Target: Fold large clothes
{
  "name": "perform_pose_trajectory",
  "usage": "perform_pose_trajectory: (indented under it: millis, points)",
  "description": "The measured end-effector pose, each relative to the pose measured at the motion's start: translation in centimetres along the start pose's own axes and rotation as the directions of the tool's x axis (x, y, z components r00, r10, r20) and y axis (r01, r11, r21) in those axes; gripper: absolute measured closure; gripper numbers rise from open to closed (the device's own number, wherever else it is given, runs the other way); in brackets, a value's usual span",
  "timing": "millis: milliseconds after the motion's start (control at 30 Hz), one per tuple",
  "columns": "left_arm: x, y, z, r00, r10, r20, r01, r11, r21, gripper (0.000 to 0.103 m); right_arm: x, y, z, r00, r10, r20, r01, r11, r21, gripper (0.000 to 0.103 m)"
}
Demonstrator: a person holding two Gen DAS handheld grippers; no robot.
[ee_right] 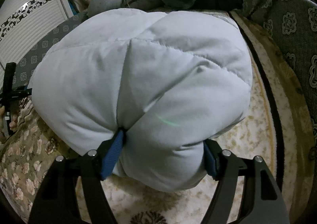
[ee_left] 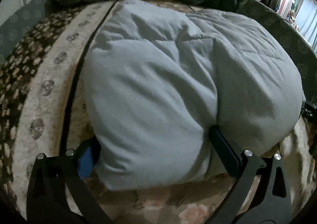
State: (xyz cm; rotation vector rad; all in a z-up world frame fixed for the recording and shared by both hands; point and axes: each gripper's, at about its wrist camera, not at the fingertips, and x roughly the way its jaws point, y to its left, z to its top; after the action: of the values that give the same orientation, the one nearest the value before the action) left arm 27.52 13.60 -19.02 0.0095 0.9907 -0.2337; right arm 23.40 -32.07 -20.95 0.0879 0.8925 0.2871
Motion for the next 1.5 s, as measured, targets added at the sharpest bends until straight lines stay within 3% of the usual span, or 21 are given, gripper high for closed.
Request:
perform_pose_trajectory:
  millis: [133,233,400,600,1500]
  points:
    - [1.2,-0.9,0.9,0.999,0.008,-0.034,-0.007,1.000,0.028,0.003,0.1,0.0,0.2,1.000,-0.010,-0.002,0.010,1.000,0.007,0.030]
    - [0.9,-1.8,1.1,0.999,0.040,-0.028,-0.038,0.998,0.058,0.010,0.2,0.2,0.2,1.000,-0.021,-0.002,0.021,1.000,0.011,0.030]
    - [0.2,-1.4,0.6,0.999,0.029,-0.025,-0.027,0.999,0.046,0.022,0.3,0.8,0.4,0.999,-0.049,-0.018,0.049,0.999,0.002,0.031]
    - [0.5,-2.0,1.3,0.998,0.059,-0.033,-0.057,0.997,0.060,0.022,0.3,1.1,0.4,0.997,-0.073,-0.022,0.073,0.997,0.009,0.031]
    - [0.5,-2.7,2.1,0.997,0.063,-0.042,-0.060,0.997,0.052,0.023,0.2,1.0,0.6,0.998,-0.060,-0.029,0.061,0.998,0.020,0.032]
